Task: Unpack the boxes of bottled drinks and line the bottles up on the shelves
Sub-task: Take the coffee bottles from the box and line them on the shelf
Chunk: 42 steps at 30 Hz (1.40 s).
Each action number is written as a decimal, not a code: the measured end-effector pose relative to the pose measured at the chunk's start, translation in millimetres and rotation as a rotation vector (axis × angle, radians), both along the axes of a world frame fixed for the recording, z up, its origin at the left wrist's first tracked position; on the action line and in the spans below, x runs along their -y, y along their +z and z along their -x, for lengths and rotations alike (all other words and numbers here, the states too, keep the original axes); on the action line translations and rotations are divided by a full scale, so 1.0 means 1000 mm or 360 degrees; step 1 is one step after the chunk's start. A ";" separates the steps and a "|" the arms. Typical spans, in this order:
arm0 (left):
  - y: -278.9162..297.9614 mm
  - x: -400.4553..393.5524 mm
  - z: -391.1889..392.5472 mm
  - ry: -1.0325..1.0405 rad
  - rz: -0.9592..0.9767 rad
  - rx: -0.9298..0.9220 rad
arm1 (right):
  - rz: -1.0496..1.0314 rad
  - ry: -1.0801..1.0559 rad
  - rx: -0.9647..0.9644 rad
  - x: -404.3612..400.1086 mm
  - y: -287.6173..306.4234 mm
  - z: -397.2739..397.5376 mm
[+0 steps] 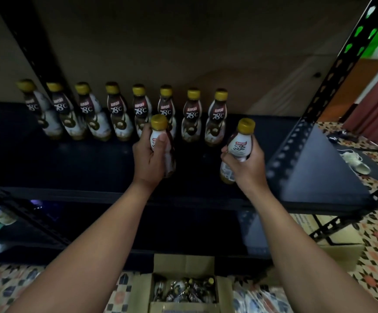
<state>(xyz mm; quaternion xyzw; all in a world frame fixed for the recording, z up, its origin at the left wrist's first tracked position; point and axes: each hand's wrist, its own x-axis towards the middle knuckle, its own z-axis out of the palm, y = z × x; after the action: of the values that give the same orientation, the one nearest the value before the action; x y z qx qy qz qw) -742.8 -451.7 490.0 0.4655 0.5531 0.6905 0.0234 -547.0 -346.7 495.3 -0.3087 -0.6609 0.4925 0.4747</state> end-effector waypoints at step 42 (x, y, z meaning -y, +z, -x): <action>-0.014 0.014 0.031 -0.0479 0.0499 0.0280 | 0.0014 0.0185 0.0181 -0.021 -0.018 -0.012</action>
<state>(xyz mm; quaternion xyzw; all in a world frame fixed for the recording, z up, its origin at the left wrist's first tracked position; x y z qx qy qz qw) -773.9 -465.3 476.2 0.4713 0.5738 0.6228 0.2463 -535.0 -325.4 477.6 -0.2993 -0.7014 0.5038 0.4058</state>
